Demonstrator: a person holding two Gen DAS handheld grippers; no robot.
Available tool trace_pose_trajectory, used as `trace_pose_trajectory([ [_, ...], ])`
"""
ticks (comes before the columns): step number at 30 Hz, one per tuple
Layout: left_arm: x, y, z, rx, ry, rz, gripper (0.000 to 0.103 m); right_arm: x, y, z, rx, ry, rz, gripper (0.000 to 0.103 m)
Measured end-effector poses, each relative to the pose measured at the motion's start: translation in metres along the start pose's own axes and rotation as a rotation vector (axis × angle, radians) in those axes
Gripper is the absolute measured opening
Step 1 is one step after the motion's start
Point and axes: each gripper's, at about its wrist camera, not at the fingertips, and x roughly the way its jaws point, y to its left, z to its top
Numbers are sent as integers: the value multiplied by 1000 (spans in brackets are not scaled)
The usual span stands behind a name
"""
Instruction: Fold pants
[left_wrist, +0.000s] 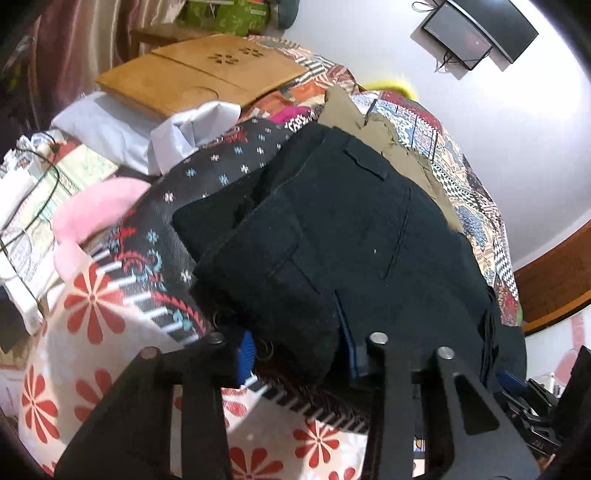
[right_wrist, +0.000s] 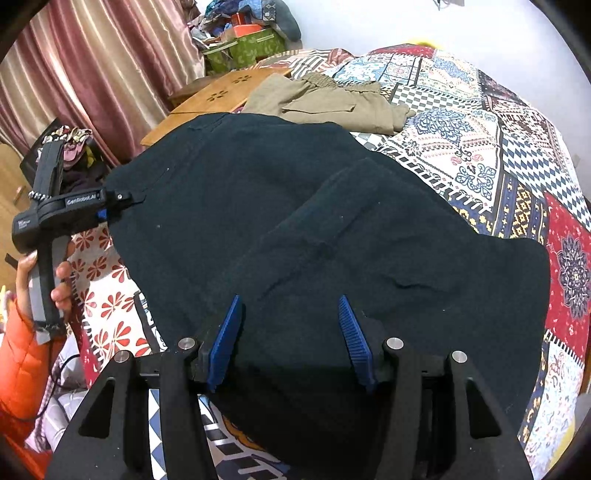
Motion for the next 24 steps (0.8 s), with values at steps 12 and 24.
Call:
trace_pose_trajectory([
  [12, -58, -17, -17, 216, -141, 139, 25, -12, 13, 18, -17, -17, 18, 51],
  [24, -107, -7, -35, 227, -225, 198, 24, 38, 73, 11, -149, 82, 119, 54],
])
